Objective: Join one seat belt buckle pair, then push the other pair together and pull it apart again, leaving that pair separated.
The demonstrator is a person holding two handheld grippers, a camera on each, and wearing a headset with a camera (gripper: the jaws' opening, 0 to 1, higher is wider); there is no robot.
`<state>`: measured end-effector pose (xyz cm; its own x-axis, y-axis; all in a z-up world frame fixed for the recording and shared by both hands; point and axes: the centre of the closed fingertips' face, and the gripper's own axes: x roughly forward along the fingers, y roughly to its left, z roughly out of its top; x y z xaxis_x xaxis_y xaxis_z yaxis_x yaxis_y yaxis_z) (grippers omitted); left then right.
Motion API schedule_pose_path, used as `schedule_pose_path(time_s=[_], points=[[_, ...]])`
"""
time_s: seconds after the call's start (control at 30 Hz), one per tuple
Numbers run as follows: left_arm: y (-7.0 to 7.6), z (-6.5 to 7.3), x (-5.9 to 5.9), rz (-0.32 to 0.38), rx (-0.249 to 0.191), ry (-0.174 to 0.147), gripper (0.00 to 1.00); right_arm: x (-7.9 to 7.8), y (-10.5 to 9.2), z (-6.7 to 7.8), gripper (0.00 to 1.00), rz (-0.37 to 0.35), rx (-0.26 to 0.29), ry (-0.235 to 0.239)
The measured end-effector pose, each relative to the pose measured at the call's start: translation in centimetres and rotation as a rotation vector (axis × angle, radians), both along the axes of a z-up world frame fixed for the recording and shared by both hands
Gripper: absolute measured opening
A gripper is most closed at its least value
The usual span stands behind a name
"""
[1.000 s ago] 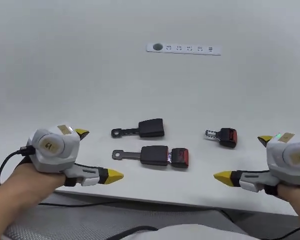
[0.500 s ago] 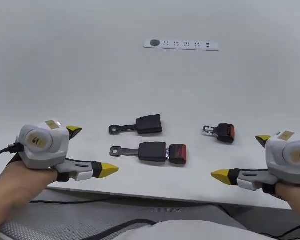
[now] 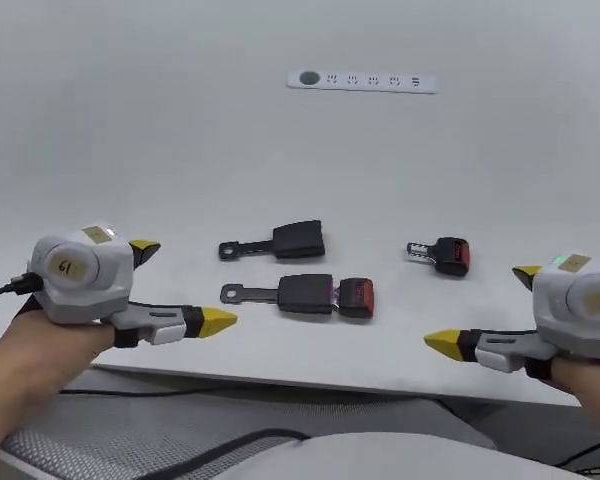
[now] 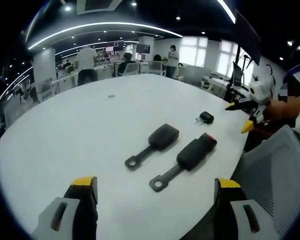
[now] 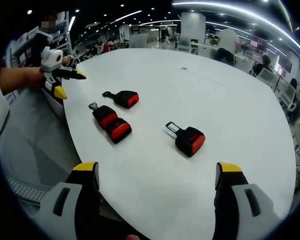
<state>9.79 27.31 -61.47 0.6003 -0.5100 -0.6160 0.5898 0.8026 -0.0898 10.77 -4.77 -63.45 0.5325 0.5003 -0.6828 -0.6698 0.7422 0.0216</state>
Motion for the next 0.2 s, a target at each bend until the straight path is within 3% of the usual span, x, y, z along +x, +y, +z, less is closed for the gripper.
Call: schedule_pose_path(time_s=[0.2], points=[[-0.16,-0.23,-0.23,-0.015,-0.003,0.01,0.98,-0.21,0.03,-0.22,0.96,0.01,-0.007,0.006]])
